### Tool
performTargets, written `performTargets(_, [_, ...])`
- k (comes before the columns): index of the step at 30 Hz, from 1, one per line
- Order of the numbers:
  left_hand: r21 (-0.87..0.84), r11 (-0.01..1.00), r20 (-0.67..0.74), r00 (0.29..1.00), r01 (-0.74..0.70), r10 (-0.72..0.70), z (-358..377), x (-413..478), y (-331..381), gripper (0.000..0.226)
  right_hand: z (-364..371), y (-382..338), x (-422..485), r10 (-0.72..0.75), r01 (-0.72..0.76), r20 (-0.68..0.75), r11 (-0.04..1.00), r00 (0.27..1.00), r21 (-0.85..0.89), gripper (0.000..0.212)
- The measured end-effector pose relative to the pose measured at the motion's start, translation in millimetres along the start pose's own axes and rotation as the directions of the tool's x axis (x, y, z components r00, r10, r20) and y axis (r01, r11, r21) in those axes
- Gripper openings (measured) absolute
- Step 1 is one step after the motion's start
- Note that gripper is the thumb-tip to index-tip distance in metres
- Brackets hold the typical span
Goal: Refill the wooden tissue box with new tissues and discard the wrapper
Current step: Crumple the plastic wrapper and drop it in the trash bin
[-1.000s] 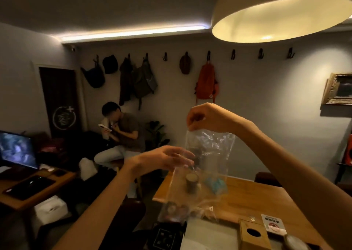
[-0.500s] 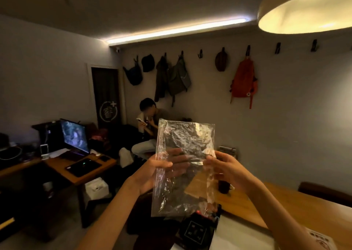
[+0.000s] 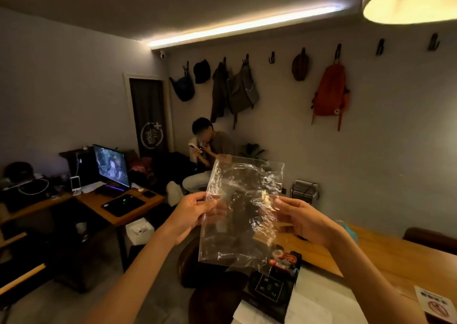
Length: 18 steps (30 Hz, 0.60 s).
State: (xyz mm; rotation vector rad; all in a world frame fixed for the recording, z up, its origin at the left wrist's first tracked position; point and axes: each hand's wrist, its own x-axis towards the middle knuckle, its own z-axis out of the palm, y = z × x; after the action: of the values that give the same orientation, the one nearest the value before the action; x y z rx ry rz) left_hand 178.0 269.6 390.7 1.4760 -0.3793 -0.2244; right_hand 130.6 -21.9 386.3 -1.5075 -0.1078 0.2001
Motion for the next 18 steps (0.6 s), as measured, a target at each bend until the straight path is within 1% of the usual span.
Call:
performTargets(3, [-0.032,0.999,-0.002,1.000,0.010,-0.010,-6,-1,-3,0.024,6,-1,-1,0.010,-0.008,0.020,0.995,1.000,-0.102,0.028])
performTargets(5, [0.033,0.998,-0.003,0.999,0.046,-0.046,-12,-1,-3,0.023,8,-3,-2,-0.015,0.016,0.004,0.991,1.000,-0.135,0.029])
performTargets(7, [0.103,0.991,-0.021,0.997,0.082,-0.080,-16,-2,-1,0.023,9,-7,-4,-0.040,0.038,-0.014,0.994,0.999,-0.105,0.032])
performTargets(9, [0.104,0.991,-0.044,0.996,0.087,-0.083,-18,-1,0,0.024,9,-8,-5,-0.043,0.042,-0.011,0.998,0.999,-0.037,0.033])
performTargets(12, [-0.007,0.999,0.004,0.999,0.050,-0.050,-21,-2,-1,0.031,12,-4,-1,-0.044,0.044,-0.028,0.999,0.999,-0.014,0.037])
performTargets(14, [-0.162,0.987,0.060,0.998,0.014,-0.005,-21,-4,-5,0.036,19,-1,-1,-0.058,0.060,-0.061,0.998,0.996,0.035,0.036])
performTargets(15, [-0.241,0.970,0.065,0.998,-0.005,0.022,-21,-4,-9,0.034,23,-1,-2,-0.070,0.075,-0.078,0.995,0.994,0.063,0.035])
performTargets(16, [-0.296,0.955,0.050,0.998,-0.027,0.044,-21,-5,-11,0.032,25,2,0,-0.087,0.093,-0.091,0.993,0.992,0.068,0.033])
performTargets(18, [-0.343,0.937,-0.005,0.998,-0.065,0.068,-21,-5,-17,0.029,34,2,0,-0.140,0.151,-0.115,0.984,0.984,0.097,0.024])
